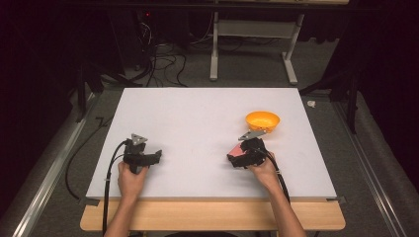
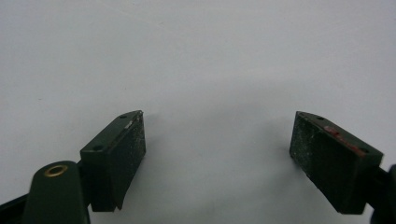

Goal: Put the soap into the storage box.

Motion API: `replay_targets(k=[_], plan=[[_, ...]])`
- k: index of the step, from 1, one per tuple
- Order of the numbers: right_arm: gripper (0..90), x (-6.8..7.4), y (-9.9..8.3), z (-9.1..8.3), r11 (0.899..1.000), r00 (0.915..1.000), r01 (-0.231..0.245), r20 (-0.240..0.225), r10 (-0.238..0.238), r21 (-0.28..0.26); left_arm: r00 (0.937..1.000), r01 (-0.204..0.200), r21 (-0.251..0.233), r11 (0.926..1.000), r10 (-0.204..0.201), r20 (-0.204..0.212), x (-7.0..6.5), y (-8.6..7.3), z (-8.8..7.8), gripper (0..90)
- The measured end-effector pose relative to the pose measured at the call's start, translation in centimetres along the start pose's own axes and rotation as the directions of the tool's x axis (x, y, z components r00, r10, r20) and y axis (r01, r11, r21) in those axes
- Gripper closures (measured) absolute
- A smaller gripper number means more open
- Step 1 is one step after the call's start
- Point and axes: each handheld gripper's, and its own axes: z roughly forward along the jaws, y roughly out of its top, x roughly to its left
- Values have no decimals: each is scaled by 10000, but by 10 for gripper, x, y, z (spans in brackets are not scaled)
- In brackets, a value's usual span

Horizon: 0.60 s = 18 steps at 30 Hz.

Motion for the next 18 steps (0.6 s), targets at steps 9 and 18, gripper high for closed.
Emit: replay_targets(k=[9, 18], plan=[[116, 0, -3, 8, 9996, 9999, 75, -75, -73, 290, 10000, 1, 2, 10000, -1, 1, 0, 0, 0, 187], [118, -1, -6, 16, 9979, 9998, 77, -195, -65, 642, 10000, -4, 3, 10000, 4, 1, 0, 0, 0, 187]])
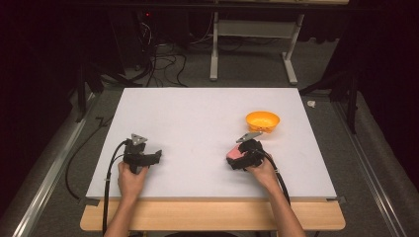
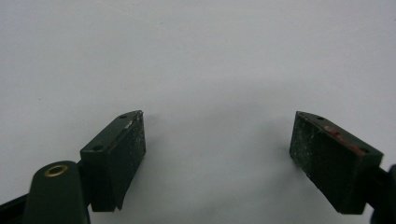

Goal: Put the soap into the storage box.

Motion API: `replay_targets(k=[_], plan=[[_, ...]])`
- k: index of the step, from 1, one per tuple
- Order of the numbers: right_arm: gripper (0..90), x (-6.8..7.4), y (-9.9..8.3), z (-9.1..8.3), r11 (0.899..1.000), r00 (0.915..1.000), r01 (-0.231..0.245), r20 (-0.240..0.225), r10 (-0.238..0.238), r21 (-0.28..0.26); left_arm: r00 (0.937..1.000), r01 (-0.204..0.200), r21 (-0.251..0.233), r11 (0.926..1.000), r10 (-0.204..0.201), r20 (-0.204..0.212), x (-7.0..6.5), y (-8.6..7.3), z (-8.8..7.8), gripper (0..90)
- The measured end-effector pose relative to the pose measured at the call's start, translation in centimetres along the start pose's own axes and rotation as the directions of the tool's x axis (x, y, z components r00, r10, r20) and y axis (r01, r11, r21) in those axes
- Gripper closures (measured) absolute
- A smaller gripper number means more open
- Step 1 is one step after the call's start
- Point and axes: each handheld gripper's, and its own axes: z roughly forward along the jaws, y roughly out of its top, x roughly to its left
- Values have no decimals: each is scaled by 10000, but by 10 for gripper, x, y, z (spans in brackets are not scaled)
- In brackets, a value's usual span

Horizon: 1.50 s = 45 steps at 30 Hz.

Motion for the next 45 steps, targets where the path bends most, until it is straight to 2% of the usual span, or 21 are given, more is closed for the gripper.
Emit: replay_targets(k=[20, 37, 45], plan=[[134, 2, 1, -3, 9999, 9999, -111, 10, 111, -80, 10000, -14, -2, 10000, 14, -5, 0, 0, 0, 187], [135, -3, 2, -21, 9939, 9961, -875, -179, 865, -665, 10000, -17, 12, 10000, 17, 8, 0, 0, 0, 187], [135, -5, 3, -27, 9915, 9948, -1010, -247, 993, -821, 10000, -16, 14, 10000, 16, 9, 0, 0, 0, 187]])
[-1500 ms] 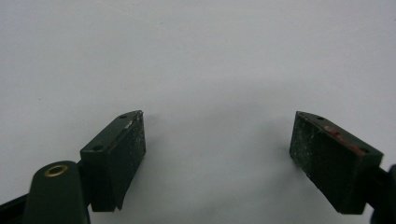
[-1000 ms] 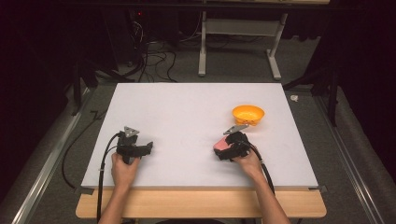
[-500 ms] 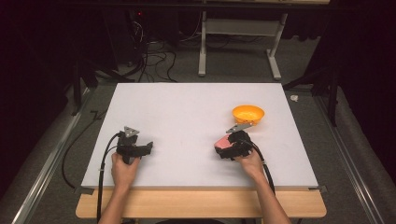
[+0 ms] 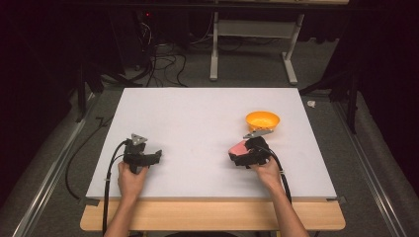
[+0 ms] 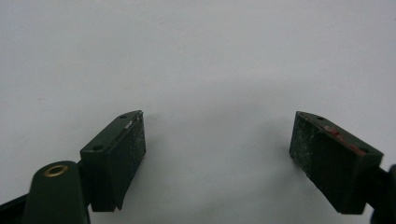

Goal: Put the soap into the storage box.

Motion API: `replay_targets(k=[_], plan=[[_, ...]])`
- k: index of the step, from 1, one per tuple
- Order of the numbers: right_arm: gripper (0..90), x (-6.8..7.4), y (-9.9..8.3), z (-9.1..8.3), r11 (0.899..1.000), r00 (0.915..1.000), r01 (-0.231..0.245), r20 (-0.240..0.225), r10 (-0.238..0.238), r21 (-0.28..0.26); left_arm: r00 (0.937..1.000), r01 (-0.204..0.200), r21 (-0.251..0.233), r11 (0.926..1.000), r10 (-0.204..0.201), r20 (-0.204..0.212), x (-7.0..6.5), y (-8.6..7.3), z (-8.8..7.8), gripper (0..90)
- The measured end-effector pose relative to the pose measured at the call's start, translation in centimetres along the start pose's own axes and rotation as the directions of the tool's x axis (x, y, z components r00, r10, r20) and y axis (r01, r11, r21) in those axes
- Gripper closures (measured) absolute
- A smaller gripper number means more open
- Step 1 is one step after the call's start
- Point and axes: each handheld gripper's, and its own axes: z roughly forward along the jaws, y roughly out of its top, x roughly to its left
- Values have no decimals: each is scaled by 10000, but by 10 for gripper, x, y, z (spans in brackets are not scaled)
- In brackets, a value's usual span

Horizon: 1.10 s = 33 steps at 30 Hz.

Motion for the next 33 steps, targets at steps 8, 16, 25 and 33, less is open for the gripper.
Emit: replay_targets(k=[8, 16, 25, 33], plan=[[135, -4, -1, -7, 9995, 9996, -294, -47, 293, -138, 10000, -2, -1, 10000, 2, 1, 0, 0, 0, 187], [135, -6, -1, -13, 9987, 9987, -473, 190, 476, -175, 10000, -5, -12, 10000, 5, -13, 0, 0, 0, 187], [135, -12, -2, -20, 9960, 9956, -821, 424, 836, -354, 10000, -7, -9, 10000, 7, -8, 0, 0, 0, 187], [135, -17, 0, -28, 9921, 9885, -1225, 861, 1245, -277, 10000, -8, -9, 10000, 8, -7, 0, 0, 0, 187]])
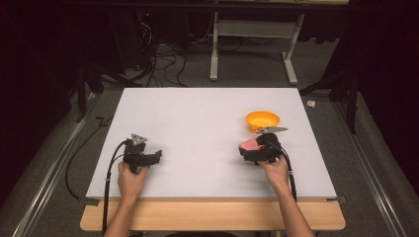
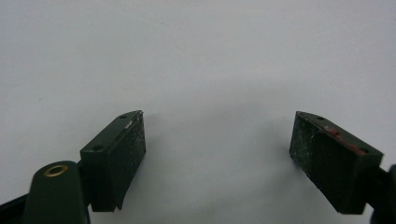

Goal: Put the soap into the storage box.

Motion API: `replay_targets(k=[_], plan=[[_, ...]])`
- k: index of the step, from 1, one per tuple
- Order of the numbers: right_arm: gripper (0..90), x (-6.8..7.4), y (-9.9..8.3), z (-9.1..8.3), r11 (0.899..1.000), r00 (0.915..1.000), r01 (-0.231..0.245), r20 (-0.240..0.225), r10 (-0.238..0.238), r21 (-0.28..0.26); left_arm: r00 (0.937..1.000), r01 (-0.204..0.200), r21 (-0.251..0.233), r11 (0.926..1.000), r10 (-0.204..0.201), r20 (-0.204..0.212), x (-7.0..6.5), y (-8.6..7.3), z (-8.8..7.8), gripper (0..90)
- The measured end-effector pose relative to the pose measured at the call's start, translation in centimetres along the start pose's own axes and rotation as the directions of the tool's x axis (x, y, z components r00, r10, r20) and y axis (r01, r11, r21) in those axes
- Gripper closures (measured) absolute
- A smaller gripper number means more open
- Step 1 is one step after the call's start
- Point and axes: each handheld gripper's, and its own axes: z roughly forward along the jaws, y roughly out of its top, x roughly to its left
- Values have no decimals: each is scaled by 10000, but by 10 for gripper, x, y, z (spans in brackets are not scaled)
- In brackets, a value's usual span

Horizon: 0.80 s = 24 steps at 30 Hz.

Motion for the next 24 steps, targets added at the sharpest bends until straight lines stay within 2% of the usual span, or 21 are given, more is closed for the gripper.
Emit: replay_targets(k=[5, 11, 14, 24], plan=[[135, -3, 2, -4, 9999, 9998, -170, 128, 170, 17, 10000, 1, 11, 10000, -1, 13, 0, 0, 0, 187], [136, -7, 5, -11, 9993, 9987, -278, 416, 287, -241, 10000, 1, -4, 10000, -1, -7, 0, 0, 0, 187], [136, -11, 5, -14, 9981, 9977, -441, 501, 463, -430, 10000, 9, -4, 10000, -9, -7, 0, 0, 0, 187], [136, -23, 15, -20, 9937, 9924, -984, 683, 1019, -535, 10000, 0, -3, 10000, 0, -7, 0, 0, 0, 187]])
